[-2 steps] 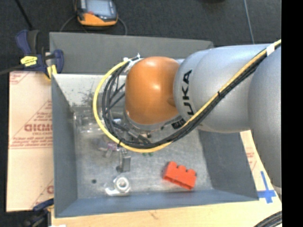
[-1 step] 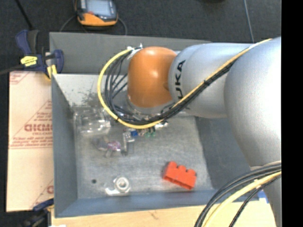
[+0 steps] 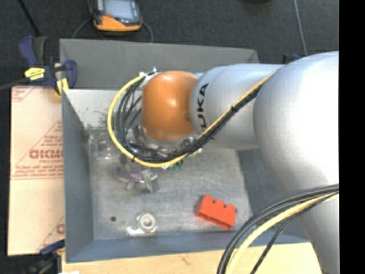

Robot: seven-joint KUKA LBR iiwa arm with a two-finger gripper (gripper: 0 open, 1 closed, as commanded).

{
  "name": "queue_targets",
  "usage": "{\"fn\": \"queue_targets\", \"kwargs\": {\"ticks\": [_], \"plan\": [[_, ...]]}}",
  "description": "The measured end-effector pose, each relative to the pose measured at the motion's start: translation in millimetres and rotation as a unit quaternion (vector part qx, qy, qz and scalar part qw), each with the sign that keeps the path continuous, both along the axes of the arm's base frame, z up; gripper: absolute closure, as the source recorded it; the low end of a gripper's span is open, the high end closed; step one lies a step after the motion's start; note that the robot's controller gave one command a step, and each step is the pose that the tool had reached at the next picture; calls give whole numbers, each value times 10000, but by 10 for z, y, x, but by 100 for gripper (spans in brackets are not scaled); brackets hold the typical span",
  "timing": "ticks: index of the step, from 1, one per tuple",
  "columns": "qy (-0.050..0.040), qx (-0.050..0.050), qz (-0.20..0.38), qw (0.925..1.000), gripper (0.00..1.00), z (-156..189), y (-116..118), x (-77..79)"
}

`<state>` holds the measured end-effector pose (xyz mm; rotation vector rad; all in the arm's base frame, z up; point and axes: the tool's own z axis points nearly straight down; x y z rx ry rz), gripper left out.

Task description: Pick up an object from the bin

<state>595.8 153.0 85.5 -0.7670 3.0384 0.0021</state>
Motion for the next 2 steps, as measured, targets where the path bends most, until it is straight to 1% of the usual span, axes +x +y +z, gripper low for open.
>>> {"fn": "queue_targets", "kwargs": {"ticks": [1,2], "plan": [[17,0,-17,10000,100,-20,-1,-6],[-33,-5,258,9997,100,1674,-24,32]]}}
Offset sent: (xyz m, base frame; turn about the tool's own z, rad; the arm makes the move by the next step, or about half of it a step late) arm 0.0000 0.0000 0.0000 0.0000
